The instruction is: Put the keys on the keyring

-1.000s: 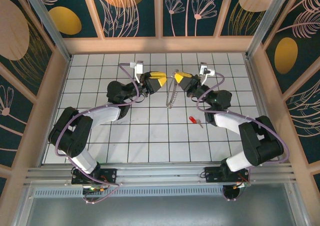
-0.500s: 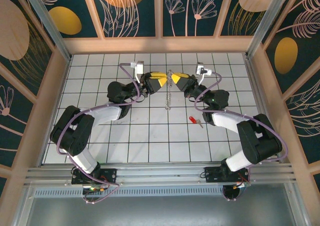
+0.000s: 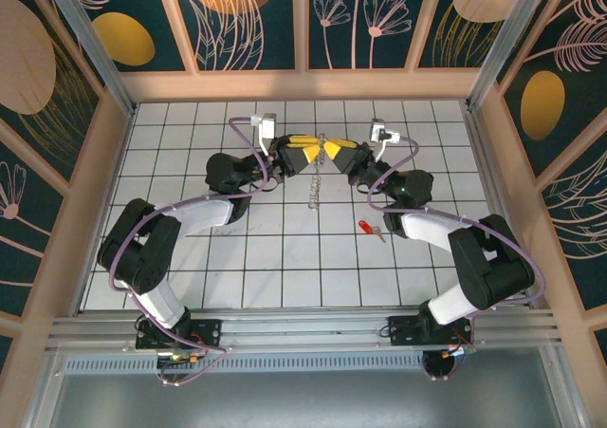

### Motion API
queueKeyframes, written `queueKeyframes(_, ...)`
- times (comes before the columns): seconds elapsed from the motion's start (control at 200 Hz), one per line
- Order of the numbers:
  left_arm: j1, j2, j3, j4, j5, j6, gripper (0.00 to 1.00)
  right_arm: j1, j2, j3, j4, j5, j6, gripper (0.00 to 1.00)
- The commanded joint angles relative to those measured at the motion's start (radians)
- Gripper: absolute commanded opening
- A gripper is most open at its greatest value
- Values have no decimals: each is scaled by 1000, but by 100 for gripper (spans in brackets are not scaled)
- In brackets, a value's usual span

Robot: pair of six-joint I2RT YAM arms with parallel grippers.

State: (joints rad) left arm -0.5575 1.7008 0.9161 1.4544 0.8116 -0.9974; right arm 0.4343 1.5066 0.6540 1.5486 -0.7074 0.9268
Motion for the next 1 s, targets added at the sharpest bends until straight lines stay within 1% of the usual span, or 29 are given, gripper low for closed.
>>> queueKeyframes(0.0, -10, 8, 31, 49, 23, -7, 30, 8, 0, 28, 83, -6, 10, 0)
queueKeyframes(0.275, -15, 41, 39, 43, 23, -6, 18, 9, -5, 24, 75, -13, 5, 0)
queueKeyframes(0.47, -15, 41, 41, 34, 15, 3, 17, 12, -11, 23, 58, -23, -2, 0)
queueKeyframes(0.576, -15, 36, 37, 25, 1, 11, 21, 13, -16, 16, 48, -21, -11, 0)
queueKeyframes(0.751, -15, 19, 30, 5, -15, 37, 25, 13, -32, 7, 20, -17, -32, 0)
queueKeyframes(0.796, -15, 19, 26, -7, -24, 50, 29, 12, -37, 4, 11, -14, -39, 0)
queueKeyframes(0.841, -15, 19, 21, -19, -35, 62, 37, 13, -42, 3, 5, -11, -44, 0)
queueKeyframes(0.866, -14, -11, 17, -24, -43, 67, 40, 12, -44, 1, 2, -10, -46, 0)
queueKeyframes(0.996, -15, -28, 7, -43, -54, 90, 39, 12, -49, -6, -7, -4, -52, 0)
